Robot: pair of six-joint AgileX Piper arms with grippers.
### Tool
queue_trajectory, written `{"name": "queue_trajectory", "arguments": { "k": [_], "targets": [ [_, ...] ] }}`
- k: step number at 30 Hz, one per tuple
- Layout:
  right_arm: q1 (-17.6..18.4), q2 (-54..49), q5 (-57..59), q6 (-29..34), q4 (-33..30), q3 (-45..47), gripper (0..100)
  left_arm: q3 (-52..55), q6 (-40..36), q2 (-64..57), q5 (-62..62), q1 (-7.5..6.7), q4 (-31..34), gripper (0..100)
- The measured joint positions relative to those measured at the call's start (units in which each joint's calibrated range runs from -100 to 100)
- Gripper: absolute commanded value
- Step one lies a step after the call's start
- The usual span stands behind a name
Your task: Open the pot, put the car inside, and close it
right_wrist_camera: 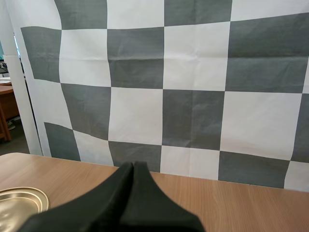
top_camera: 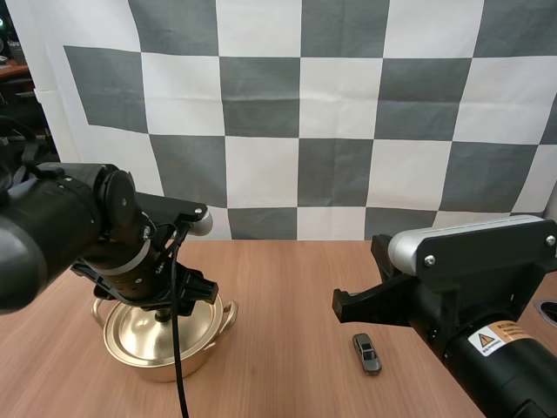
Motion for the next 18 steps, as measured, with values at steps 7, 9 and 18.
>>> {"name": "queue_trajectory", "arguments": {
  "k": [7,9,18],
  "targets": [
    [0.0,0.0,0.0,0.0,0.0,0.0,0,0.0,0.0,6.59,-3.98,0.0,0.0,100],
    [0.0,0.0,0.0,0.0,0.0,0.0,0,0.0,0.0,8.14,-4.37,0.0,0.36,100],
    [0.0,0.0,0.0,0.0,0.0,0.0,0,0.0,-1.26,9.02,-7.71,0.0,3.0,100]
  ]
}}
